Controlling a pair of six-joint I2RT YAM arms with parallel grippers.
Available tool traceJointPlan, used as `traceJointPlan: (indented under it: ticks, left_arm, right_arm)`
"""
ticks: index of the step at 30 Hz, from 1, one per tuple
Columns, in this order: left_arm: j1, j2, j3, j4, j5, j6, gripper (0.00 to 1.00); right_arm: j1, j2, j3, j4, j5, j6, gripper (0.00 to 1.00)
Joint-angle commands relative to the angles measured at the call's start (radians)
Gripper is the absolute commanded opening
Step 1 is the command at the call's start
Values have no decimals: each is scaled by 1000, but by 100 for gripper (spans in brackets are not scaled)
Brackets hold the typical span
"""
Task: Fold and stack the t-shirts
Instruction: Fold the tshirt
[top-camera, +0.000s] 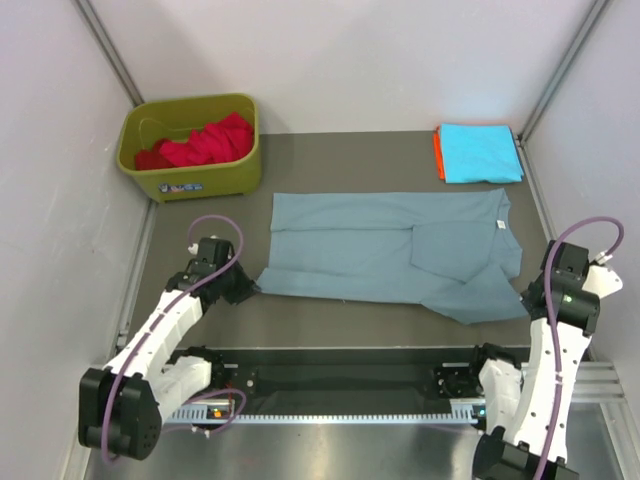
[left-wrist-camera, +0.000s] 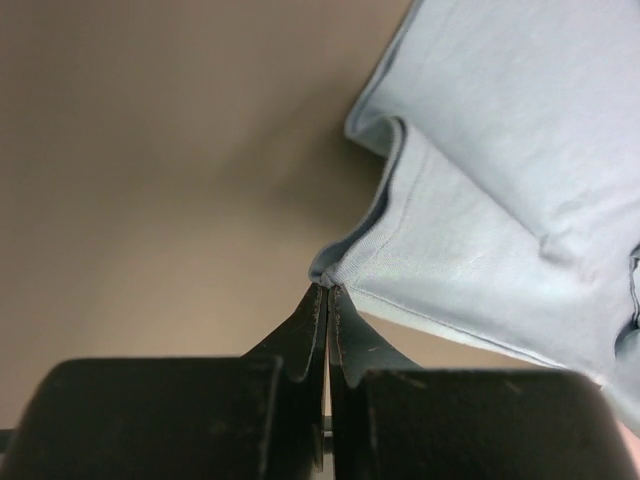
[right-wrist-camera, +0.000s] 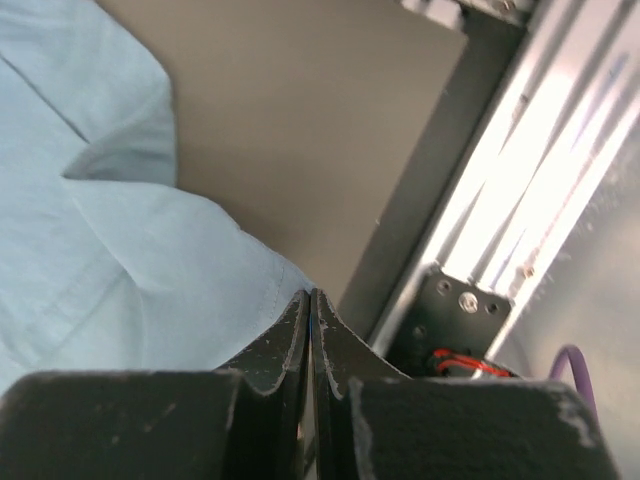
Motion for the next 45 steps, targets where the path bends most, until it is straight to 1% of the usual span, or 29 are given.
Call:
traceJointPlan:
  ticks: [1, 4, 5, 8, 12, 14, 15, 17, 22, 25, 29, 33, 37, 38, 40, 45]
  left_arm:
    - [8, -17, -18, -1, -13, -29, 0]
    - [8, -26, -32, -1, -13, -36, 0]
    - [8, -34, -35, 2, -16, -38, 0]
    - [8, -49, -42, 6, -23, -41, 0]
    - [8, -58, -58, 6, -30, -41, 0]
    - [8, -61, -62, 11, -28, -41, 0]
    - [8, -61, -61, 13, -31, -38, 0]
    - [8, -58, -56, 16, -37, -36, 0]
    - [8, -64, -59, 43, -34, -30, 0]
    - [8, -69, -69, 56, -33, -32, 0]
    - [8, -57, -75, 82, -23, -29, 0]
    - [8, -46, -72, 98, -13, -3, 0]
    - [8, -38, -56, 121, 6, 28, 0]
    - [8, -34, -41, 125, 7, 36, 0]
    - [8, -11, -20, 128, 12, 62, 0]
    - [8, 66, 79, 126, 10, 102, 0]
  right_arm:
    - [-3, -10, 1, -130, 21, 64, 0]
    - [-4, -86, -34, -171, -9, 107, 0]
    - [-4, -136, -27, -180, -12, 116, 0]
    - [-3, -186, 4, -232, 5, 130, 0]
    - [-3, -221, 44, -248, -1, 49, 0]
    - [-3, -249, 62, -249, -20, 36, 0]
    - [-3, -258, 69, -249, -53, 32, 0]
    - [-3, -310, 79, -248, -87, 15, 0]
    - [-3, -410, 96, -245, -92, -43, 0]
    - [-3, -476, 61, -245, -98, -99, 0]
    - [-3, -499, 26, -233, -117, -129, 0]
    - [-1, -461, 6, -199, -103, -125, 0]
    - [-1, -360, 4, -144, -121, -139, 0]
    - [-1, -309, 6, -128, -121, -146, 0]
    - [-1, -249, 16, -61, -130, -180, 0]
    - [10, -139, 49, 118, -144, -201, 0]
